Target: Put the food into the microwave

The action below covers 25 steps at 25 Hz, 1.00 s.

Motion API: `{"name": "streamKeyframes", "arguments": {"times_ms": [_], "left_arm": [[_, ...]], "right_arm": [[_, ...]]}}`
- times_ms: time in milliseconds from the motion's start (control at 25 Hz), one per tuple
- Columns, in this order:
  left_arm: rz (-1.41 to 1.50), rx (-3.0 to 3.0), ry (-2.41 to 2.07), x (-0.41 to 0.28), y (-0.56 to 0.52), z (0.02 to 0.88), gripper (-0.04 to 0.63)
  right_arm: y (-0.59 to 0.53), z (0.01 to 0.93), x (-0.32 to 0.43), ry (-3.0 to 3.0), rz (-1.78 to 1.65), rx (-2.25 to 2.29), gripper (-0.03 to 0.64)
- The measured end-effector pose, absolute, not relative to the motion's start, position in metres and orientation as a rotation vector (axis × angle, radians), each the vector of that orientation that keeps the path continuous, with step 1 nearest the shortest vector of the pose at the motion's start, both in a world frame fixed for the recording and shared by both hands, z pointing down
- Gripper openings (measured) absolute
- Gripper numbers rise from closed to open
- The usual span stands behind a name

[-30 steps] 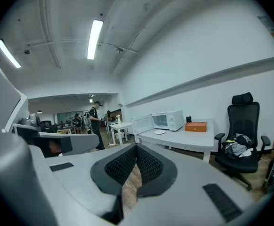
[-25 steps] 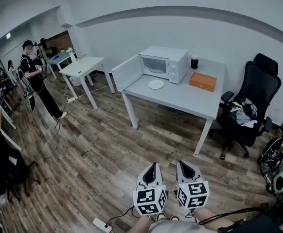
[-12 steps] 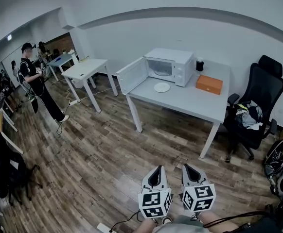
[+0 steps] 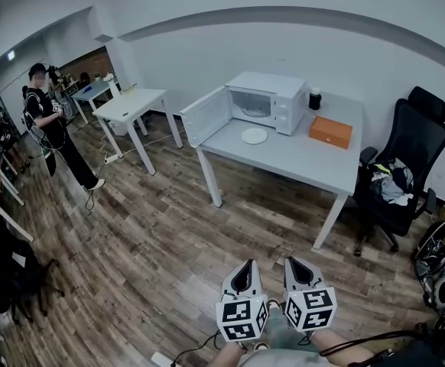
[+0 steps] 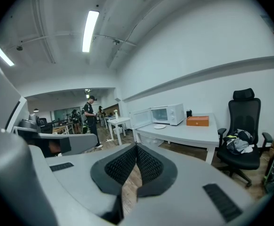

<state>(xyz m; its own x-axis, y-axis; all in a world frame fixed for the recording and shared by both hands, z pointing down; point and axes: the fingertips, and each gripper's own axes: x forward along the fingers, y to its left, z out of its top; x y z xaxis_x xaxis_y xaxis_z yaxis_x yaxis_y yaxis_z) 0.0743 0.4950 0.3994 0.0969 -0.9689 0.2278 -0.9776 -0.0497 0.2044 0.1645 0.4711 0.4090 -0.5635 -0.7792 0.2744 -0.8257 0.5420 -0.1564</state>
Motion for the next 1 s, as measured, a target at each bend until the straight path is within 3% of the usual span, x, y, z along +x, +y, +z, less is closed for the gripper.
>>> {"name": "streamKeyframes", "arguments": {"times_ms": [1000], "left_arm": [[0.047,2.017,-1.979,0.034,0.358,0.397,0.002]], "right_arm": [[0.326,0.403,0.130,-2.628,0.416,1.328,0.017]]}}
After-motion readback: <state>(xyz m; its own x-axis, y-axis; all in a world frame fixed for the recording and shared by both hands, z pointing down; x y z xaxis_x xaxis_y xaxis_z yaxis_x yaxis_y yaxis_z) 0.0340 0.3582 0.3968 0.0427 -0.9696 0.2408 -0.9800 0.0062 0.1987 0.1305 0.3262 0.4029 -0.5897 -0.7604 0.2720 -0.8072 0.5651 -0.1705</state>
